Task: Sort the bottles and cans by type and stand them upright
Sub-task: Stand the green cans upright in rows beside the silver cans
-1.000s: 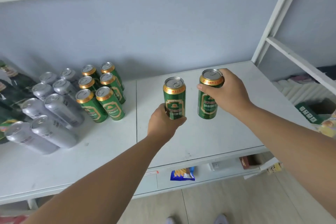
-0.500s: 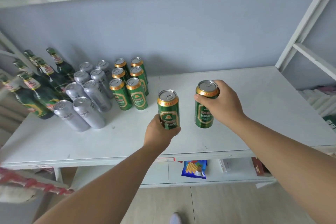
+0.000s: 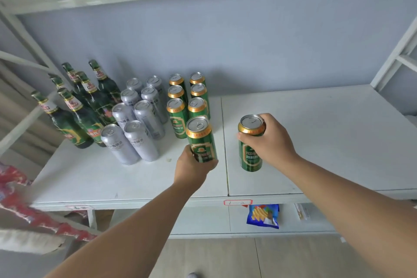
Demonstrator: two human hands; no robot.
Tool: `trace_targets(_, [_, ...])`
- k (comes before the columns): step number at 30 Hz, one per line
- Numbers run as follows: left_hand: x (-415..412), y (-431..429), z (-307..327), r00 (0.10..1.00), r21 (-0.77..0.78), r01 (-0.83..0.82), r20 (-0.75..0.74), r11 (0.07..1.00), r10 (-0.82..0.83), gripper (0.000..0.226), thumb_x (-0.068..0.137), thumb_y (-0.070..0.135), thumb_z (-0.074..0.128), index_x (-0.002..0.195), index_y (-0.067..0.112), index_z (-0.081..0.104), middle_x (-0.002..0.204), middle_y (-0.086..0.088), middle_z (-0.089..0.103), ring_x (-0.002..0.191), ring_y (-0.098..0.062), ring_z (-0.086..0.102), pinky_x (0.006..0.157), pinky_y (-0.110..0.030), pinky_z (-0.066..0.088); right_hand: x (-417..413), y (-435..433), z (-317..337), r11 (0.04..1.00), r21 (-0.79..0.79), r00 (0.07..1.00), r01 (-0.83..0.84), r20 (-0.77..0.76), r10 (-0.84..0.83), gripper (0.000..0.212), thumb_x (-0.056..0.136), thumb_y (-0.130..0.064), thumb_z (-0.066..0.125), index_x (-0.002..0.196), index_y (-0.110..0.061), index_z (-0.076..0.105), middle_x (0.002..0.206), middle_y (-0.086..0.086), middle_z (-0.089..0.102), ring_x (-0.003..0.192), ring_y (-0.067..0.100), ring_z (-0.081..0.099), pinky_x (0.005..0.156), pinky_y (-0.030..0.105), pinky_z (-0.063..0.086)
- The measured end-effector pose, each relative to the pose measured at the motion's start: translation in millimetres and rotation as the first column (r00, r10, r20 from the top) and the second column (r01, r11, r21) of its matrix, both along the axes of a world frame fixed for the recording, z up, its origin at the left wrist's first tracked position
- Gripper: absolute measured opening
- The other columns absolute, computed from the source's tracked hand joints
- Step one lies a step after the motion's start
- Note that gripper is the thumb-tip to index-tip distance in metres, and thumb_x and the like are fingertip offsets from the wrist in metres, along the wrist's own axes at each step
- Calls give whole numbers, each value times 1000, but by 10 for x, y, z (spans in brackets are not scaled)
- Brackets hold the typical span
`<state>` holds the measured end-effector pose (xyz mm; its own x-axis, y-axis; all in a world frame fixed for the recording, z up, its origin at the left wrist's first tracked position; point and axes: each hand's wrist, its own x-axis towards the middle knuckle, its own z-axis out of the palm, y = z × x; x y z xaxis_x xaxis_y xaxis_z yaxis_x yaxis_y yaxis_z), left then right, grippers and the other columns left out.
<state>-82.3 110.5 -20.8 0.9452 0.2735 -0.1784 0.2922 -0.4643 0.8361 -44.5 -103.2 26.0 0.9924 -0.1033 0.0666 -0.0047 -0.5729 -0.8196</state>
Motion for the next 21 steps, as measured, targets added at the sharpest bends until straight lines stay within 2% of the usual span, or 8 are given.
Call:
trace_targets(5, [246,562,-48,999,-17,51,1,999,-51,49,71,32,86,110,29,57,95,12,71,82,-9,68,60,-23,52,198,663,-50,1000,9,1000,28,-15,-27,54,70,-50,85,109,-27,56,98,-14,64,91,12,63,70,29,50])
trace_targets(10, [476,981,-289,998,-11,53,-21,999,-53,49,71,36,84,109,29,55,95,12,70,81,-8,68,68,-32,59,355,1167,-204,999,11,999,43,8,-44,53,71,-46,86,110,-25,56,97,-15,63,87,3,61,64,22,46])
trace_targets(16, [632,1111,-469,996,-2,64,-65,998,-64,45,74,31,84,105,28,52,92,11,66,77,-3,62,55,-20,44,497,1467,-433,999,-12,998,40,-38,-40,55,71,-45,87,110,-24,55,99,-13,65,89,8,63,67,23,47])
trace_targets(21, [729,1144,-609,995,-26,50,-82,998,-52,45,74,29,83,108,26,54,95,7,68,74,-4,65,52,-15,45,619,1561,-529,1000,-8,999,25,-40,-26,56,72,-42,87,114,-26,54,104,-11,65,94,11,63,73,24,48])
